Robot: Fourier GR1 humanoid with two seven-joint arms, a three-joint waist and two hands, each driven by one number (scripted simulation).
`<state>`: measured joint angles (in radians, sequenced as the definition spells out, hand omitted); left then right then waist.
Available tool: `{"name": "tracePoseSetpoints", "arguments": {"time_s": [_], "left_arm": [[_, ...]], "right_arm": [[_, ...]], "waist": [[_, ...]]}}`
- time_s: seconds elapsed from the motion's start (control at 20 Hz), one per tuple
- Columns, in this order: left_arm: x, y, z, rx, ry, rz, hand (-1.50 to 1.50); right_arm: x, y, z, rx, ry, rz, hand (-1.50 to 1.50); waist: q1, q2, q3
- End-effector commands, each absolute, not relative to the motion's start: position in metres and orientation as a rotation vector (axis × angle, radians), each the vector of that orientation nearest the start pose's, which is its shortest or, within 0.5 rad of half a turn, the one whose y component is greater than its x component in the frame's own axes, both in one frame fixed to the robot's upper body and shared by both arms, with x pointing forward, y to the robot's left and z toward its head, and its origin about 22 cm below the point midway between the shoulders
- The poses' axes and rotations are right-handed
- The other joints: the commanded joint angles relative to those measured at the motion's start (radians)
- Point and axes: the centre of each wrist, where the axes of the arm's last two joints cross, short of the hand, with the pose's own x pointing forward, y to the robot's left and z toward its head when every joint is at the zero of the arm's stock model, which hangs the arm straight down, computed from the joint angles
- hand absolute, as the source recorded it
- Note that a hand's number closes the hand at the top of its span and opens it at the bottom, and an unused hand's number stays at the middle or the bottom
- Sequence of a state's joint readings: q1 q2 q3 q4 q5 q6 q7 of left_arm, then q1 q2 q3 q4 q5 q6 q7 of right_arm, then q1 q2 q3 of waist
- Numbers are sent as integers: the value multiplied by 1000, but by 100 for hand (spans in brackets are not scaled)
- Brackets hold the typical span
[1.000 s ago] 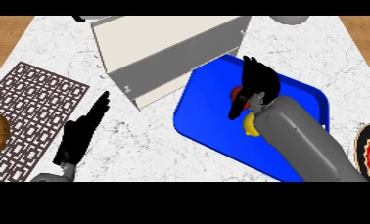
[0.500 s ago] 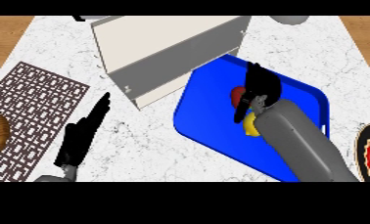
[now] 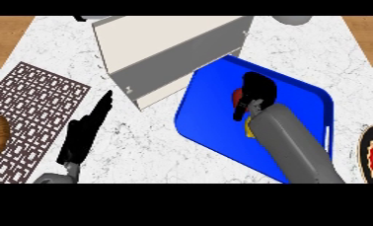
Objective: Pick the tomato from the tray and place it in the tiered shelf
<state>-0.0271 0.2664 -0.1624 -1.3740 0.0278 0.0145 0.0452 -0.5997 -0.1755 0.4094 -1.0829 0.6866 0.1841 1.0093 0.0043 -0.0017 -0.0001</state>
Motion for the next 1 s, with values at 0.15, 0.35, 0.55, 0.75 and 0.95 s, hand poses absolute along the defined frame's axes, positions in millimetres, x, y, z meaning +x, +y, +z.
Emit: {"name": "tracePoseSetpoints", "arguments": {"time_s": [0.15,0.35,0.55,0.75,0.95], "left_arm": [[249,265,-23,106,-1329,-299,0],[236,281,-30,112,-1309,-290,0],[239,275,-25,123,-1311,-304,0],[249,273,-25,105,-1308,-284,0],[234,262,-40,106,-1302,-263,0]], "right_arm": [[353,-125,25,-891,-678,997,150],[352,-125,8,-913,-685,985,150],[360,-122,26,-1017,-719,963,150],[339,-130,43,-891,-917,1161,150],[312,-150,52,-764,-1100,1369,150]], "waist": [[0,2,0],[4,2,0],[3,1,0],[-14,-3,0],[-27,-8,0]]}}
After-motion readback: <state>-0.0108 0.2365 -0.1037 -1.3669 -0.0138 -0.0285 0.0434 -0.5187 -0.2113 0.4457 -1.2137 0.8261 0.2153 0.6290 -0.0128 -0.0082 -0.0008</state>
